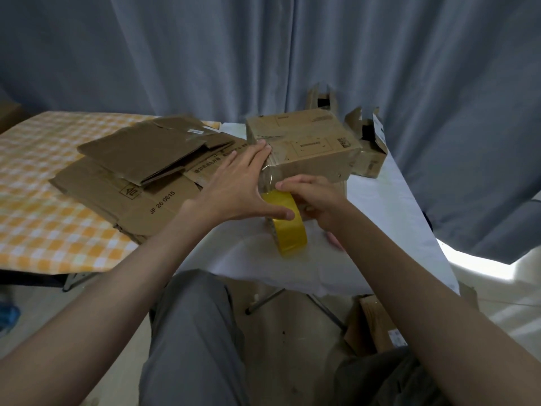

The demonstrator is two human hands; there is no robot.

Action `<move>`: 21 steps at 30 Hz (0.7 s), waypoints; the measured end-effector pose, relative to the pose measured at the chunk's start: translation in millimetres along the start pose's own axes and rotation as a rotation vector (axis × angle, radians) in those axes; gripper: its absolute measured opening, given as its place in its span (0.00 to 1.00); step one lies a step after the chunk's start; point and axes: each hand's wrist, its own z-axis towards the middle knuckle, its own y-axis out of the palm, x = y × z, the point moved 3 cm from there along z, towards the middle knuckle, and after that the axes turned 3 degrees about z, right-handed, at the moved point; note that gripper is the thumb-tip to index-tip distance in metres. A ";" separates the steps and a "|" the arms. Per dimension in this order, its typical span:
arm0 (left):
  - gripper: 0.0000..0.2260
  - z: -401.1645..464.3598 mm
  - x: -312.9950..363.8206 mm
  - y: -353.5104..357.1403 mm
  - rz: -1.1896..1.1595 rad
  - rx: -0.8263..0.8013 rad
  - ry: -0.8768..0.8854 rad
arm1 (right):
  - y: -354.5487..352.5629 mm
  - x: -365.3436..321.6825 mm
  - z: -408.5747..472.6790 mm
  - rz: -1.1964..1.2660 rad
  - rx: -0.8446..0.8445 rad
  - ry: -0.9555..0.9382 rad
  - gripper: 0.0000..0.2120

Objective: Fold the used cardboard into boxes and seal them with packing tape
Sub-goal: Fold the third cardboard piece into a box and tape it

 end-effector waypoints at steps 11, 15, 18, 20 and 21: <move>0.65 1.0 -2.1 4.5 0.004 0.043 0.035 | 21.5 -8.9 -0.7 -0.025 -0.092 0.070 0.10; 0.49 10.7 -15.5 -5.8 -0.015 0.075 0.065 | 20.4 -9.0 -4.9 0.012 -0.091 0.069 0.13; 0.29 17.8 -21.5 -8.4 0.017 0.114 0.141 | 23.3 -7.4 -8.7 0.078 -0.074 0.063 0.15; 0.23 18.1 -22.2 -6.4 -0.031 0.147 0.161 | 23.7 -6.7 -10.4 0.072 -0.051 0.046 0.14; 0.21 18.3 -21.8 -5.5 -0.062 0.154 0.162 | 23.0 -6.6 -10.9 0.062 -0.038 0.032 0.13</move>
